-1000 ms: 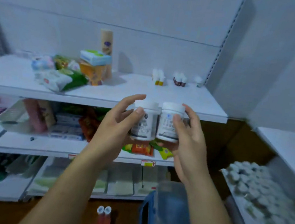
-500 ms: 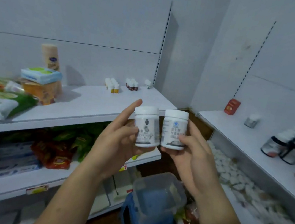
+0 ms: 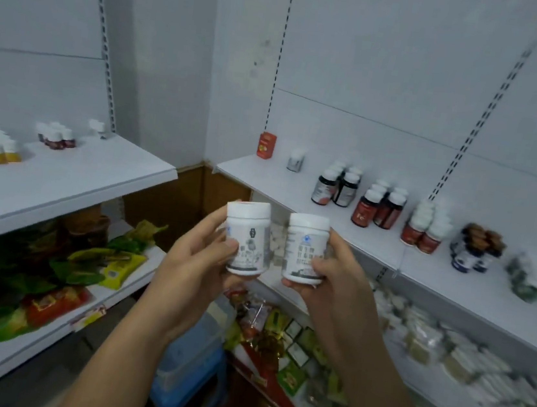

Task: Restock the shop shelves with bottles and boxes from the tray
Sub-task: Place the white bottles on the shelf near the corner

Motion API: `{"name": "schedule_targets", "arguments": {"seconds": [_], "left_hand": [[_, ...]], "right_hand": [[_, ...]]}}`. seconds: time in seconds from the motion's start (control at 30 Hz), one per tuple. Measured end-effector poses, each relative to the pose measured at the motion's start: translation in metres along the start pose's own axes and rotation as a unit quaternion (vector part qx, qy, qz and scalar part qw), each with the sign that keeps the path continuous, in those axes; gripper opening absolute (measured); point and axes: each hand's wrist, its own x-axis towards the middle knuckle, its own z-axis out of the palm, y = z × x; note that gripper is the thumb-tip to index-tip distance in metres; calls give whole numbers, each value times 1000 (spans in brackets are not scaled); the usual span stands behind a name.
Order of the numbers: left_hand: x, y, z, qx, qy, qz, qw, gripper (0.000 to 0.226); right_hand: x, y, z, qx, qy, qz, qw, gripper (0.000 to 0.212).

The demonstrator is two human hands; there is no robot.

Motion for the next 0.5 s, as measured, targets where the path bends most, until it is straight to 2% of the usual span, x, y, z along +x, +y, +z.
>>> {"name": "schedule_targets", "arguments": {"seconds": [0.1, 0.33, 0.5], "left_hand": [[18, -11, 14, 20, -15, -5, 1000, 53], [75, -33, 42, 101, -11, 2, 995, 53], [122, -50, 59, 139, 22, 23, 990, 49]], "right_hand": [[-1, -6, -21, 26, 13, -7, 1000, 53], [44, -6, -70, -15, 58, -11, 998, 56], [96, 6, -102, -29, 30, -18, 999, 64]]}}
